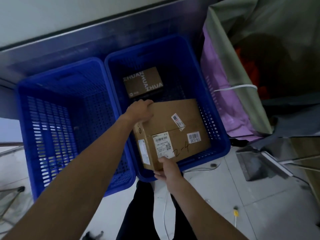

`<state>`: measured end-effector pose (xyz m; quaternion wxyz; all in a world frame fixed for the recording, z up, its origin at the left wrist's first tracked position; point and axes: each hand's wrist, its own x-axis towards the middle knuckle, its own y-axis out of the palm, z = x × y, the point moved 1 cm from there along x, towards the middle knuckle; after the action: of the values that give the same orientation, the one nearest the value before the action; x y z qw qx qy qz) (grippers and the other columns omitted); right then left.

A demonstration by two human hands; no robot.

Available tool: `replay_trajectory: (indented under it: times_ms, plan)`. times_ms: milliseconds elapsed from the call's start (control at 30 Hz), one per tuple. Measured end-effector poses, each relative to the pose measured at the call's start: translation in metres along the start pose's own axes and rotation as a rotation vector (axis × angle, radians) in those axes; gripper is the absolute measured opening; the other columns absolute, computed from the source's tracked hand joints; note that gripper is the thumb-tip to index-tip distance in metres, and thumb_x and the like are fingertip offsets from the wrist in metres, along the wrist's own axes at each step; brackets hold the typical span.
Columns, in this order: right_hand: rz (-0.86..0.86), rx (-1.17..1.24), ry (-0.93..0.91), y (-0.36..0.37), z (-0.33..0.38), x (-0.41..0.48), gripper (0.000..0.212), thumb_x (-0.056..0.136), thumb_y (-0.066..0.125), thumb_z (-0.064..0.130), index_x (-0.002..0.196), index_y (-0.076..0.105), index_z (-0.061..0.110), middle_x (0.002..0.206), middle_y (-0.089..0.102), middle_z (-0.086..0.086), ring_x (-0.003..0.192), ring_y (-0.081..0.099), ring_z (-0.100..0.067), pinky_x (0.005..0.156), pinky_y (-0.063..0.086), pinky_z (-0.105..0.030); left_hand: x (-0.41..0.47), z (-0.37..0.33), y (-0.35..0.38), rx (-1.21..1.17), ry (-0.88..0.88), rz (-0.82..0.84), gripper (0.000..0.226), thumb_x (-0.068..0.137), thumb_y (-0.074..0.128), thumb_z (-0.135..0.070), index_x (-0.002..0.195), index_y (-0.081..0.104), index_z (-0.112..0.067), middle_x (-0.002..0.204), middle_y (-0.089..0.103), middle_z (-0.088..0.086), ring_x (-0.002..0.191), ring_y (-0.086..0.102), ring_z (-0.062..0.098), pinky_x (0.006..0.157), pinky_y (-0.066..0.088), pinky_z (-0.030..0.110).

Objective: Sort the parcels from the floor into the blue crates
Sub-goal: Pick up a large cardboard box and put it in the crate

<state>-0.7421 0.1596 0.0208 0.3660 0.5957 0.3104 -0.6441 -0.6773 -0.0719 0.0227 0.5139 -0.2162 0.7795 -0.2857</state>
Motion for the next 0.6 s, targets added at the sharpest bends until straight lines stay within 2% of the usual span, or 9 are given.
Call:
replay_trajectory:
  times_ms: [67, 133, 200, 300, 400, 467, 500, 567, 600]
  plan:
    - [0.024, -0.030, 0.029, -0.003, 0.005, 0.000, 0.022, 0.099, 0.056, 0.026, 0.120, 0.052, 0.020, 0.106, 0.063, -0.007, 0.099, 0.070, -0.025, 0.084, 0.060, -0.035, -0.001, 0.004, 0.003, 0.021, 0.005, -0.017, 0.068, 0.091, 0.059, -0.036, 0.153, 0.033, -0.029, 0.141, 0.044, 0.011, 0.127, 0.046, 0.033, 0.102, 0.043, 0.044]
    - [0.045, -0.121, 0.046, -0.007, 0.006, 0.000, 0.030, 0.099, 0.056, 0.029, 0.126, 0.054, 0.017, 0.111, 0.068, -0.013, 0.089, 0.072, -0.025, 0.079, 0.062, -0.037, -0.003, 0.006, 0.007, 0.030, 0.009, -0.026, 0.075, 0.087, 0.063, -0.039, 0.154, 0.030, -0.028, 0.145, 0.038, 0.011, 0.131, 0.040, 0.033, 0.105, 0.041, 0.045]
    - [0.069, -0.252, 0.070, -0.015, 0.007, 0.000, 0.036, 0.098, 0.056, 0.034, 0.124, 0.057, 0.009, 0.103, 0.075, -0.017, 0.079, 0.073, -0.025, 0.074, 0.063, -0.038, -0.005, 0.005, 0.011, 0.049, 0.007, -0.024, 0.082, 0.083, 0.066, -0.038, 0.155, 0.026, -0.027, 0.148, 0.031, 0.011, 0.134, 0.035, 0.034, 0.106, 0.040, 0.045]
    - [0.107, -0.467, 0.040, -0.032, 0.017, 0.000, 0.040, 0.099, 0.053, 0.038, 0.110, 0.062, 0.001, 0.088, 0.078, -0.015, 0.069, 0.071, -0.024, 0.071, 0.061, -0.036, -0.007, 0.002, 0.008, 0.112, -0.010, 0.034, 0.094, 0.079, 0.072, -0.036, 0.156, 0.019, -0.025, 0.150, 0.021, 0.014, 0.135, 0.030, 0.037, 0.103, 0.042, 0.045]
    - [-0.060, -0.585, -0.217, -0.053, 0.039, 0.013, 0.034, 0.099, 0.049, 0.034, 0.098, 0.065, 0.005, 0.084, 0.076, -0.012, 0.064, 0.066, -0.021, 0.062, 0.058, -0.033, -0.009, 0.003, 0.007, 0.198, -0.042, 0.075, 0.101, 0.076, 0.076, -0.038, 0.156, 0.017, -0.022, 0.152, 0.016, 0.015, 0.134, 0.032, 0.038, 0.098, 0.044, 0.045]
    - [-0.236, -0.703, -0.456, -0.069, 0.059, 0.025, 0.028, 0.095, 0.048, 0.032, 0.088, 0.060, 0.008, 0.082, 0.070, -0.007, 0.068, 0.063, -0.021, 0.064, 0.057, -0.040, -0.009, 0.001, 0.009, 0.228, -0.077, 0.071, 0.096, 0.076, 0.075, -0.038, 0.153, 0.020, -0.019, 0.150, 0.018, 0.017, 0.128, 0.038, 0.039, 0.092, 0.046, 0.043]
    - [-0.303, -0.765, -0.552, -0.076, 0.069, 0.029, 0.024, 0.094, 0.049, 0.031, 0.088, 0.058, 0.010, 0.083, 0.068, -0.005, 0.072, 0.064, -0.021, 0.064, 0.054, -0.038, -0.010, -0.001, 0.009, 0.240, -0.105, 0.062, 0.092, 0.077, 0.073, -0.037, 0.152, 0.022, -0.018, 0.149, 0.019, 0.018, 0.124, 0.042, 0.039, 0.087, 0.046, 0.042]
    - [-0.359, -0.832, -0.660, -0.090, 0.086, 0.038, 0.023, 0.093, 0.054, 0.032, 0.102, 0.060, 0.012, 0.095, 0.066, -0.002, 0.087, 0.066, -0.024, 0.069, 0.052, -0.033, -0.013, -0.008, 0.013, 0.254, -0.169, 0.021, 0.083, 0.082, 0.068, -0.036, 0.150, 0.024, -0.015, 0.152, 0.018, 0.021, 0.116, 0.051, 0.040, 0.078, 0.045, 0.039]
    - [-0.365, -0.874, -0.662, -0.096, 0.094, 0.044, 0.032, 0.093, 0.057, 0.034, 0.115, 0.057, 0.011, 0.107, 0.064, -0.003, 0.097, 0.065, -0.026, 0.075, 0.052, -0.033, -0.014, -0.012, 0.017, 0.238, -0.203, -0.008, 0.081, 0.084, 0.066, -0.034, 0.150, 0.024, -0.012, 0.153, 0.016, 0.024, 0.114, 0.054, 0.041, 0.076, 0.044, 0.037]
